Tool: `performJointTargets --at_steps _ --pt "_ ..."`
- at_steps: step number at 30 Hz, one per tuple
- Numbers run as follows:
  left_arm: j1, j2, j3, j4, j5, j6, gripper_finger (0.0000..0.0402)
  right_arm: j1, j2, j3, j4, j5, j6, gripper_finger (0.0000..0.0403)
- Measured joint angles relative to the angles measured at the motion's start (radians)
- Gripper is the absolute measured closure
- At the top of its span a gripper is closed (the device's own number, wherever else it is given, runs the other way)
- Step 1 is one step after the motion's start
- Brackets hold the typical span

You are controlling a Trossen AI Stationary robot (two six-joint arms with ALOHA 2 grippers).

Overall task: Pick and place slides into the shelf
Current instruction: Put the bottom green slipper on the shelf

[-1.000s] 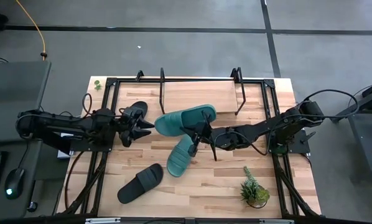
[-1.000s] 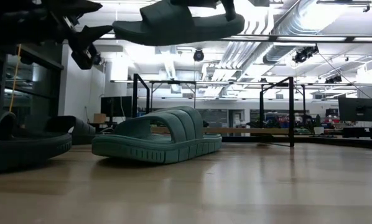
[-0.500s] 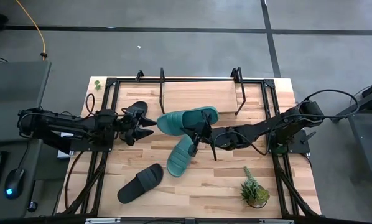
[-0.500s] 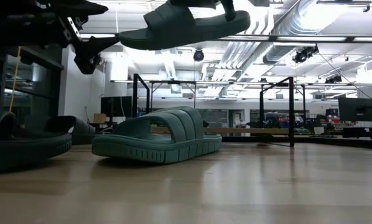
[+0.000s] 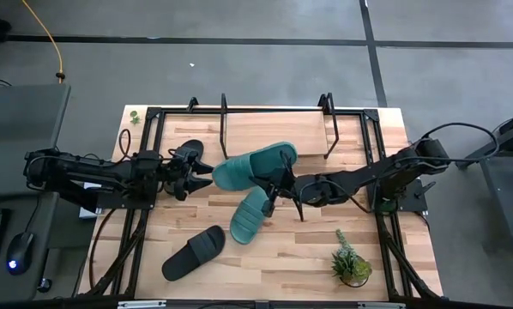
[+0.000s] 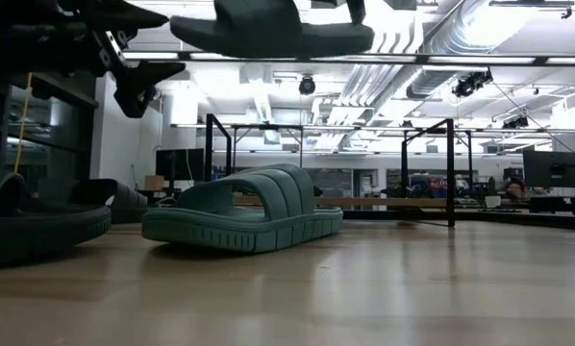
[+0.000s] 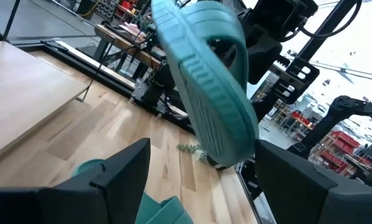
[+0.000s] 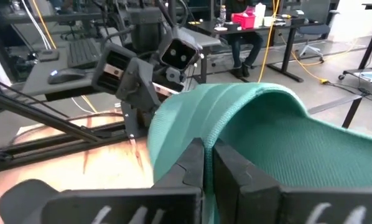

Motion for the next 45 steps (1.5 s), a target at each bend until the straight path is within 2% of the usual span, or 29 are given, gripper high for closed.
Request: performJointTargets --at_steps 28,35,45 --pt "-0.001 0.014 0.000 0.039 -0.073 -0.025 0.0131 -0.004 -0.006 0.000 -0.042 0.007 0.034 0.0403" --pt "-0.001 0.135 0.009 0.155 -0.065 -0.035 0.0131 -0.009 -0.006 0.000 -0.041 -0.003 0.034 0.0403" --pt "-0.033 0.394 0.186 0.148 0.006 0.003 0.0143 -0.009 -0.005 0.000 -0.044 -0.019 0.034 0.0403"
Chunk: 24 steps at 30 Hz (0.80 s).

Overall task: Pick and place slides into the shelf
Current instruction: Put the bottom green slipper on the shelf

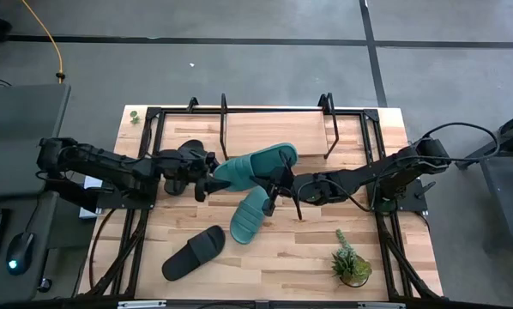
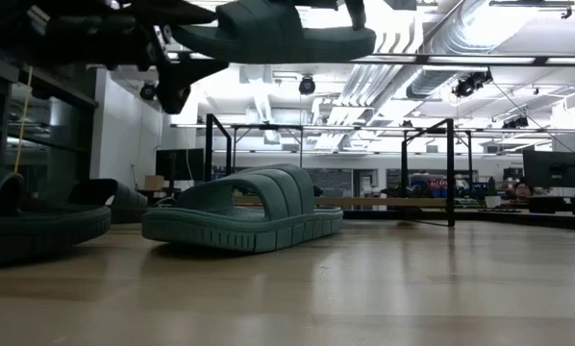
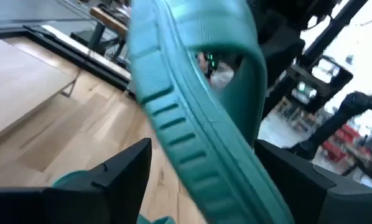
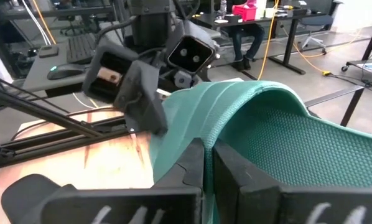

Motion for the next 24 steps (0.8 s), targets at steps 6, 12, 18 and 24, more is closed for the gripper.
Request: performJointTargets --at_steps 6,12,18,24 --pt "-0.002 0.016 0.033 -0.023 -0.024 0.029 0.0223 0.003 0.000 0.000 -0.022 0.007 0.000 0.0403" --pt "0.001 0.005 0.033 -0.044 -0.041 0.056 0.0326 0.004 0.001 0.000 -0.040 -0.006 -0.005 0.0403" --pt "0.001 0.005 0.033 -0.044 -0.040 0.075 0.0375 0.003 0.001 0.000 -0.043 -0.046 -0.015 0.0403" --pt "0.001 0.002 0.033 -0.045 -0.032 0.064 0.0356 0.003 0.001 0.000 -0.043 -0.055 -0.053 0.0390"
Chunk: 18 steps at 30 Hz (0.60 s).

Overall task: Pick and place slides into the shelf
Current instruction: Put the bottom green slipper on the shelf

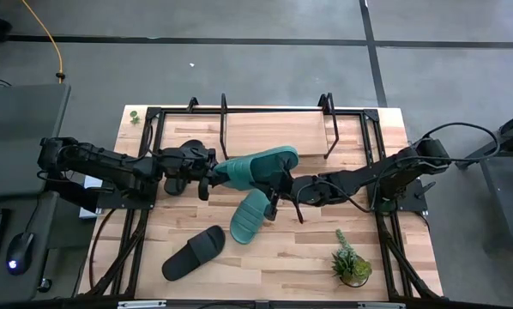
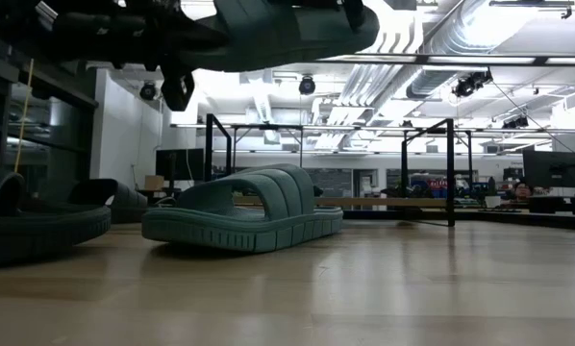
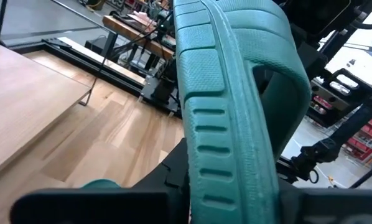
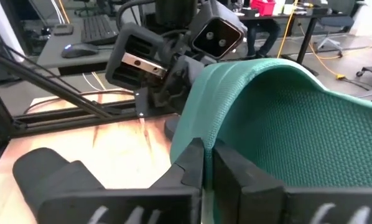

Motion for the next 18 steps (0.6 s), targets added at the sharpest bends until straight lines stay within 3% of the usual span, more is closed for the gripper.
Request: performJointTargets --at_steps 4,11,18 --pt "0.000 -0.022 0.000 -0.022 0.006 -0.009 0.0346 0.000 0.000 0.000 0.000 -0.001 -0.049 0.0354" --pt "-0.001 -0.065 0.000 -0.089 0.006 -0.007 0.0374 0.000 0.000 0.000 -0.008 0.001 -0.129 0.0273" --pt "-0.001 -0.115 0.000 -0.168 0.014 -0.013 0.0345 0.000 -0.009 0.000 -0.059 0.008 -0.241 0.0216"
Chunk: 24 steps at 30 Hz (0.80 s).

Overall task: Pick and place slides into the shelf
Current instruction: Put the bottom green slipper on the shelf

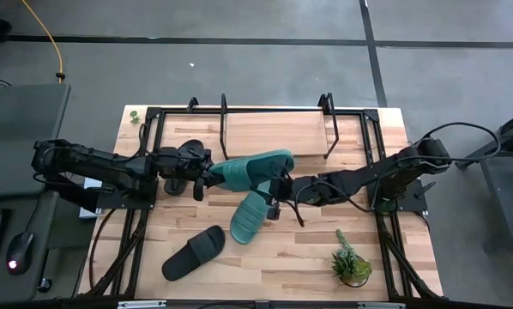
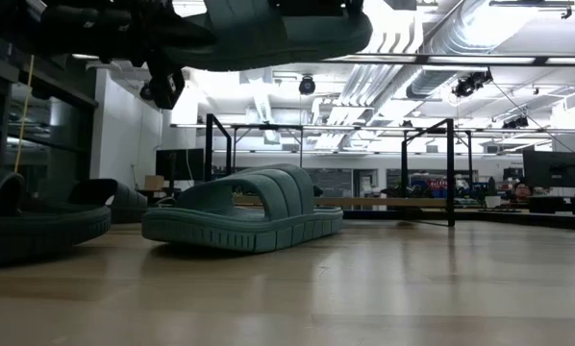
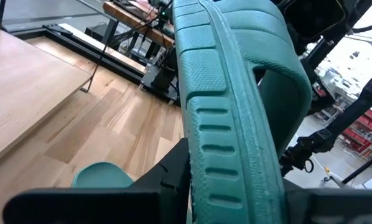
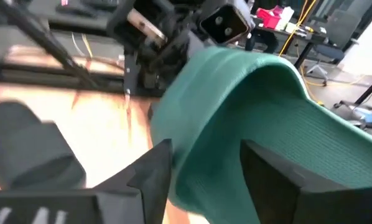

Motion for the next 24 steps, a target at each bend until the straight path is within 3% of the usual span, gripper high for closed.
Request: performJointTargets --at_steps 8,14,24 --pt "-0.002 -0.056 0.000 -0.079 0.022 -0.027 0.0369 0.035 -0.093 0.000 -0.163 0.071 -0.104 0.0206" --pt "-0.003 -0.055 0.000 -0.098 0.080 -0.068 0.0351 0.102 -0.147 0.000 -0.188 0.198 -0.371 0.0206" --pt "-0.002 -0.053 0.002 -0.116 0.159 -0.182 0.0359 0.126 -0.122 0.000 -0.169 0.265 -0.766 0.0206"
